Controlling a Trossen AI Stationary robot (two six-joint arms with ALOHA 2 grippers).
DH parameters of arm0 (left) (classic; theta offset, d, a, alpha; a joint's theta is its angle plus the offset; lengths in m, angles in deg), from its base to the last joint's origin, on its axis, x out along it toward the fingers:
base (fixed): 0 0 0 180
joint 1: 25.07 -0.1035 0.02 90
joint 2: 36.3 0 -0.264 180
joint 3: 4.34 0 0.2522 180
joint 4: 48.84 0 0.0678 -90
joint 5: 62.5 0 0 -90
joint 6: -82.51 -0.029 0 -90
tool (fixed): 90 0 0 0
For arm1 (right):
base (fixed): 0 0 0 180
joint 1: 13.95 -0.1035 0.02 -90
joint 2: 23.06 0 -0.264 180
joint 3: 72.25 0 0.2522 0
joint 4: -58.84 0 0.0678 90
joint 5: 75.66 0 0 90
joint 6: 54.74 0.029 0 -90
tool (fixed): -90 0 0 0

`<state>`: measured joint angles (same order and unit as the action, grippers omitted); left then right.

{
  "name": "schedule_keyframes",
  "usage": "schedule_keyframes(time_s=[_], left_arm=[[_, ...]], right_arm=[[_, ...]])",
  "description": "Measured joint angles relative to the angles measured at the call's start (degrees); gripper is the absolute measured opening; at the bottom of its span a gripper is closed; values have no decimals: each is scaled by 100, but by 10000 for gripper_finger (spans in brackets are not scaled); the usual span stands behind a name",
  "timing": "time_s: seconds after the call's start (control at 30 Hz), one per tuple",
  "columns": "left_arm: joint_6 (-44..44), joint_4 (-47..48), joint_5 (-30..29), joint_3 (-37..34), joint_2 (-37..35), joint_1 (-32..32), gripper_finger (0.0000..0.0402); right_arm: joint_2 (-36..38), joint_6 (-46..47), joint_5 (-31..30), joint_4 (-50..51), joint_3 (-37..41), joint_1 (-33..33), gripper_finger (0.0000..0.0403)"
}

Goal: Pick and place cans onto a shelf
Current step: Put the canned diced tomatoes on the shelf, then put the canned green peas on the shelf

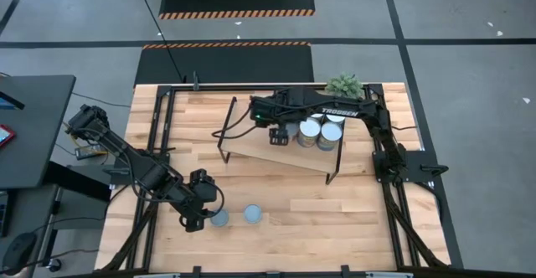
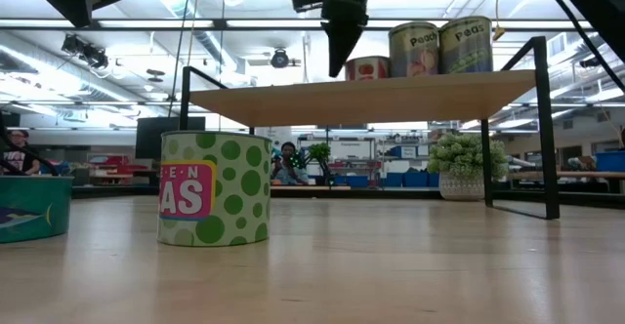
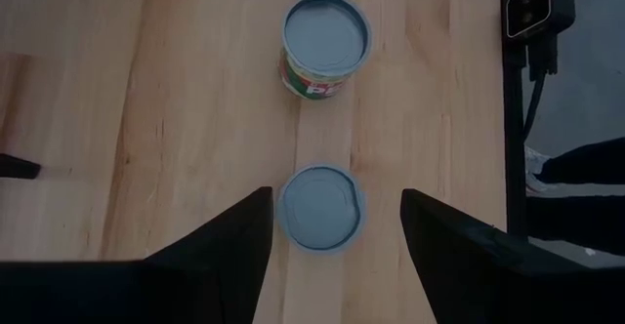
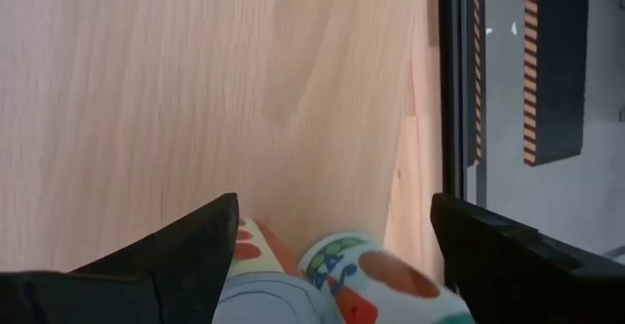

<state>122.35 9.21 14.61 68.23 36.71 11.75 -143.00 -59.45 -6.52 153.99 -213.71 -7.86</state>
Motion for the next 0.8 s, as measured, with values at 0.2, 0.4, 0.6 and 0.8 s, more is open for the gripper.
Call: schedule_keyframes(time_s=[0.2,0.4,0.6,0.8], left_arm=[[-3,7,2,0,0,0,231],[-5,2,0,0,0,0,231],[-9,2,2,0,0,2,231],[69,2,59,0,0,9,231]], right_arm=[[0,1,0,146,0,-6,345],[2,42,-7,-25,-248,-48,345],[4,42,2,-354,-523,-166,345],[4,331,533,-721,-540,-523,345]])
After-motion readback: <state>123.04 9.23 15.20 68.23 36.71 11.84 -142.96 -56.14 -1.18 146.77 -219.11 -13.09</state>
